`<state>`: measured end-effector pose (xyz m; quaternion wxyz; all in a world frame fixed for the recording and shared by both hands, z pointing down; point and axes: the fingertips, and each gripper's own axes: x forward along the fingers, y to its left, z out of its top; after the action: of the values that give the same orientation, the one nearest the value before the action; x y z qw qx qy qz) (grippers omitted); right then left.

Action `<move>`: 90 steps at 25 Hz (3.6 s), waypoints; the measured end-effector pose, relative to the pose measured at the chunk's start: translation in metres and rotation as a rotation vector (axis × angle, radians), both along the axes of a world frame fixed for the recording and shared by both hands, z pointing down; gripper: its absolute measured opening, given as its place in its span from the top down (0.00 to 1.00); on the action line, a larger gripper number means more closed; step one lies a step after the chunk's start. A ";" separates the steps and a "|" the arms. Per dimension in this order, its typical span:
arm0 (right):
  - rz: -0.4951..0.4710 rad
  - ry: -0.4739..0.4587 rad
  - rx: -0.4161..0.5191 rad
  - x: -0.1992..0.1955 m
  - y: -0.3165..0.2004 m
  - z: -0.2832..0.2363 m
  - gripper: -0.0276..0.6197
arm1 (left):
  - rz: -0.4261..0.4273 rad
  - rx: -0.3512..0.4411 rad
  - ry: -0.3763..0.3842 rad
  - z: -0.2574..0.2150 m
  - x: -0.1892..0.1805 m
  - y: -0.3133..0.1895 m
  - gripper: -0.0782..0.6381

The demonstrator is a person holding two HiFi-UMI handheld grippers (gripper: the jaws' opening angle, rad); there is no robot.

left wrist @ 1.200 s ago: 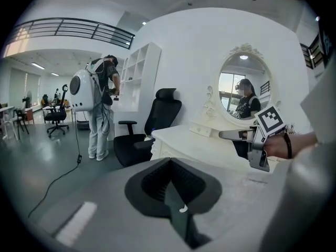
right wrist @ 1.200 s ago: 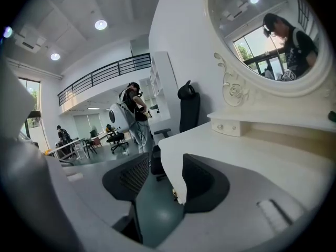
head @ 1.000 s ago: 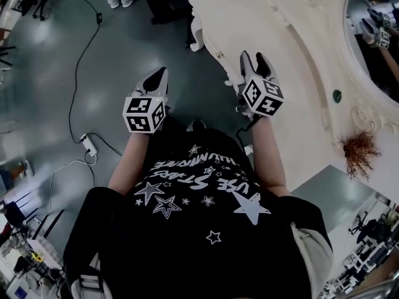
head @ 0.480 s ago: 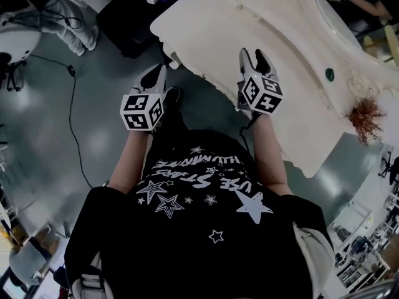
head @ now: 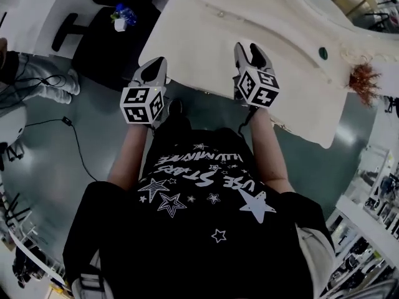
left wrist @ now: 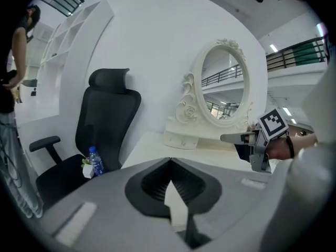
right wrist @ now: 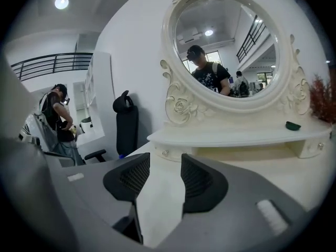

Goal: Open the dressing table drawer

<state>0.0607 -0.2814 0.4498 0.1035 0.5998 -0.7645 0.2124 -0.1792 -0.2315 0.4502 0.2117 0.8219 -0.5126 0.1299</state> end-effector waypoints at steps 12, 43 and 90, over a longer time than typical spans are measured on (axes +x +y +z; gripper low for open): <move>0.104 0.063 -0.045 -0.038 -0.055 0.030 0.64 | 0.203 -0.036 -0.001 0.020 -0.004 -0.087 0.89; 0.231 0.215 -0.180 -0.059 -0.142 0.102 0.76 | 0.343 -0.140 0.030 0.078 0.012 -0.141 0.89; 0.184 0.166 -0.213 -0.083 -0.071 0.102 0.76 | 0.258 -0.147 -0.004 0.057 -0.022 -0.063 0.89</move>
<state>-0.0224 -0.3529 0.5522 0.2093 0.6686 -0.6682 0.2503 -0.2011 -0.2944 0.5071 0.2519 0.8629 -0.3922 0.1950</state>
